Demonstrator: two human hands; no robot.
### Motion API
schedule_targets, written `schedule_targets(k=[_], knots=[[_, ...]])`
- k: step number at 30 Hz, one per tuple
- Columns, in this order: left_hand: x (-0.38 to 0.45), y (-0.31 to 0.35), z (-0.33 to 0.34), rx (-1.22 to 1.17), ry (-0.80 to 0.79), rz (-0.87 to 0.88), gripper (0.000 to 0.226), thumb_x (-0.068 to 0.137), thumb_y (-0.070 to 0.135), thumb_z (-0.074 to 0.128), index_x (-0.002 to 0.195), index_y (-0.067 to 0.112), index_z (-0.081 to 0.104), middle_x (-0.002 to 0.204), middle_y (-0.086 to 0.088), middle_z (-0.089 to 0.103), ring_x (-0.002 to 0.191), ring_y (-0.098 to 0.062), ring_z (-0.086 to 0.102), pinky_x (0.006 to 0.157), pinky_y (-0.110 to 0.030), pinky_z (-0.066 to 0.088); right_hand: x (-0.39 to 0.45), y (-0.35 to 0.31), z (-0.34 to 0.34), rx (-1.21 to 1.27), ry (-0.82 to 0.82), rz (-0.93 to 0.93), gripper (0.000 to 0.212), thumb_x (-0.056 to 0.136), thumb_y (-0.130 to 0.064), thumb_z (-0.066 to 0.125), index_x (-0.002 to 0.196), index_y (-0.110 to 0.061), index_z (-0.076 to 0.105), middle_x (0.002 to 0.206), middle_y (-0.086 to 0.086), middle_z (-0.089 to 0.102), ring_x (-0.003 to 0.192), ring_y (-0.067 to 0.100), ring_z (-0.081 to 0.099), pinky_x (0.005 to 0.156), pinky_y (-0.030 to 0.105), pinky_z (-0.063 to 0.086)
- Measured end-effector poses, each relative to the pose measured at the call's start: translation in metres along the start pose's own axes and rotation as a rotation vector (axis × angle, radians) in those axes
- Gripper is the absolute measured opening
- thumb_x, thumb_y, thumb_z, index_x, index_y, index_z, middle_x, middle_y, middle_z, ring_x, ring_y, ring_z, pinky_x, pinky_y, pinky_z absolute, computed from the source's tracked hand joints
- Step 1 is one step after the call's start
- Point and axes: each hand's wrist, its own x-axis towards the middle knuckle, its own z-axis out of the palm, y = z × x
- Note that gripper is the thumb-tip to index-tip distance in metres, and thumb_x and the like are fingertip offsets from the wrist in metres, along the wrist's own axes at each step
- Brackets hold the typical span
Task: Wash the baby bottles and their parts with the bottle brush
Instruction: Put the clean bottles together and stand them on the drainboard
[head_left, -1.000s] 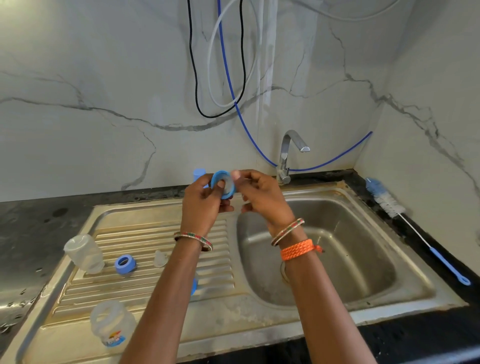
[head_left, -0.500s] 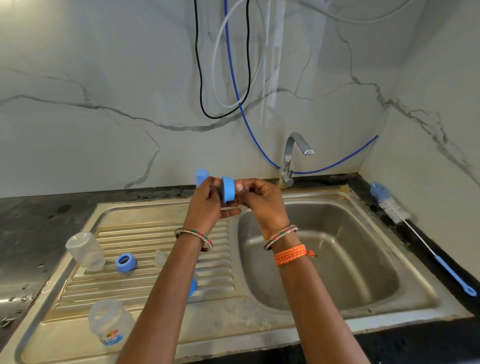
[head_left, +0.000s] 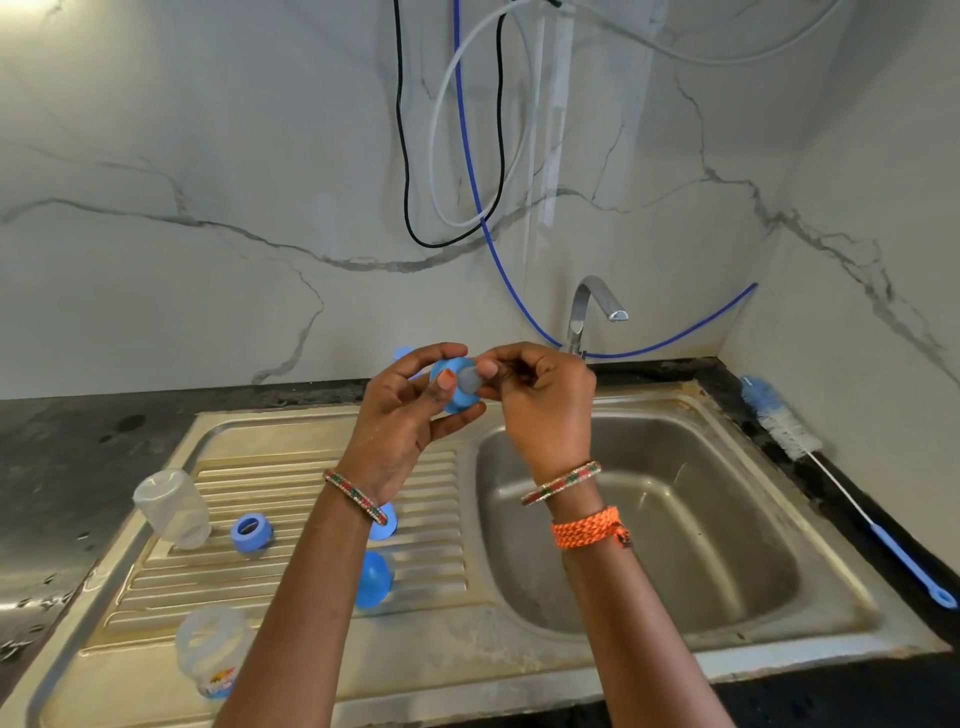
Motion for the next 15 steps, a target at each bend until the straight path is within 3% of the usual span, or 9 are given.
schedule_targets(k=[6, 10, 15], knots=[[-0.001, -0.004, -0.005, -0.099, 0.015, -0.066, 0.067, 0.051, 0.040, 0.089, 0.107, 0.012, 0.063, 0.102, -0.007, 0.069, 0.094, -0.020, 0.068, 0.073, -0.028, 0.057, 0.001, 0.002, -0.006, 0.158, -0.190, 0.164, 0.012, 0.084, 0.004, 0.065, 0.091, -0.004, 0.071, 0.091, 0.010, 0.072, 0.084, 0.018, 0.070, 0.075, 0.026, 0.058], [-0.002, -0.005, -0.004, -0.032, 0.037, -0.074, 0.051, 0.064, 0.027, 0.076, 0.109, 0.011, 0.059, 0.097, -0.004, 0.068, 0.084, -0.015, 0.067, 0.075, -0.029, 0.056, 0.002, -0.003, -0.010, -0.008, -0.364, 0.144, 0.029, 0.078, -0.003, 0.074, 0.106, -0.009, 0.069, 0.102, 0.004, 0.071, 0.092, 0.011, 0.067, 0.081, 0.021, 0.055], [-0.002, -0.001, -0.017, -0.152, -0.169, -0.135, 0.068, 0.057, 0.036, 0.089, 0.112, 0.011, 0.056, 0.108, -0.007, 0.067, 0.100, -0.021, 0.066, 0.086, -0.038, 0.055, 0.004, -0.010, -0.020, 0.040, -0.364, 0.188, 0.028, 0.072, -0.001, 0.078, 0.099, -0.005, 0.072, 0.095, 0.007, 0.072, 0.084, 0.012, 0.069, 0.078, 0.020, 0.056]])
